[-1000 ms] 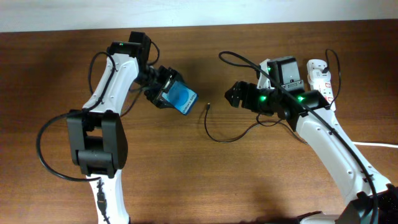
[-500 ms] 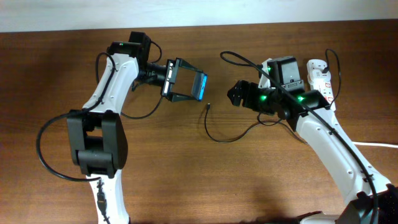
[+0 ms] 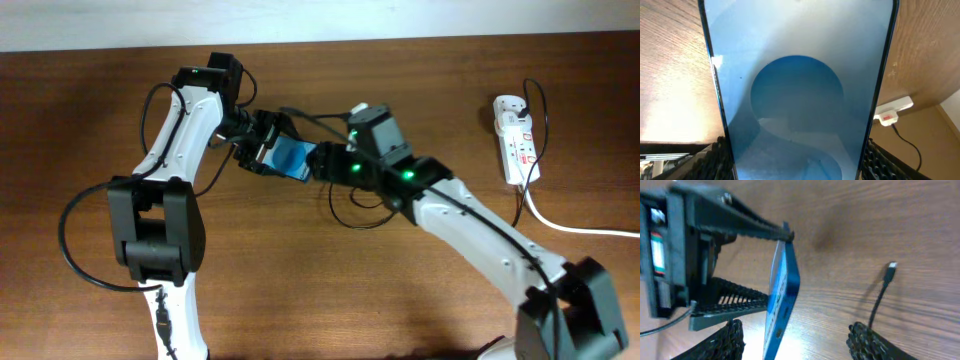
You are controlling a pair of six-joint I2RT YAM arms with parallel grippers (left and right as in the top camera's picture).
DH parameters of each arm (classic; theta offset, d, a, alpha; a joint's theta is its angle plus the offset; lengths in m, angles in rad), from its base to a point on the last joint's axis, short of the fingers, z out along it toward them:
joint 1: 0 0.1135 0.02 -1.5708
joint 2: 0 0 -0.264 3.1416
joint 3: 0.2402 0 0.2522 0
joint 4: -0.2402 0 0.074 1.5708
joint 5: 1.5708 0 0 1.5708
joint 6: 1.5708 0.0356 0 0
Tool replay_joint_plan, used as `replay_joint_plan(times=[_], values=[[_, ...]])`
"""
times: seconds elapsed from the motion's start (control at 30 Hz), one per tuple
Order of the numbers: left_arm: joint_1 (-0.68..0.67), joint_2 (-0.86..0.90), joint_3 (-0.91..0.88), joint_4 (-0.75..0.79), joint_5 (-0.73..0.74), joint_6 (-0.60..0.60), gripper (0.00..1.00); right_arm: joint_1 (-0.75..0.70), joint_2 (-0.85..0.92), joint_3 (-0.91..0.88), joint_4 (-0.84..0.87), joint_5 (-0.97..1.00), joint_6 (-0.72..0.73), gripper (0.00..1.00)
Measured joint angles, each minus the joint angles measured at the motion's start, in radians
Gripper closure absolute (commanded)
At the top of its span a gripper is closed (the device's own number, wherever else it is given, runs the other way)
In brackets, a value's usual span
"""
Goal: Plug charger to phone and switch on socket
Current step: 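Lift the phone with the left gripper and tilt it upright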
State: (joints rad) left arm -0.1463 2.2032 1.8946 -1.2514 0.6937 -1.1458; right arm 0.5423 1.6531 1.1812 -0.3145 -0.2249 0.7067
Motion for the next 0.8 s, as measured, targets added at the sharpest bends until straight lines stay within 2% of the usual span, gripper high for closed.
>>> replay_joint_plan(times=[0.23, 0.37, 0.47, 0.53, 0.8], values=[[-0.048, 0.000, 0.000, -0.006, -0.039, 0.000, 1.00, 0.055, 0.070, 0.000, 0.084, 0.072, 0.010, 0.62], [-0.064, 0.000, 0.000, -0.005, -0.058, 0.000, 1.00, 0.055, 0.070, 0.000, 0.084, 0.082, 0.031, 0.67], [-0.064, 0.000, 0.000, -0.005, -0.059, 0.000, 1.00, 0.055, 0.071, 0.000, 0.084, 0.086, 0.055, 0.80], [-0.065, 0.000, 0.000, -0.005, -0.065, 0.000, 1.00, 0.054, 0.076, 0.000, 0.085, 0.091, 0.076, 0.96], [-0.067, 0.000, 0.021, -0.006, -0.054, -0.003, 1.00, 0.042, 0.099, -0.003, 0.082, 0.079, 0.075, 0.96]])
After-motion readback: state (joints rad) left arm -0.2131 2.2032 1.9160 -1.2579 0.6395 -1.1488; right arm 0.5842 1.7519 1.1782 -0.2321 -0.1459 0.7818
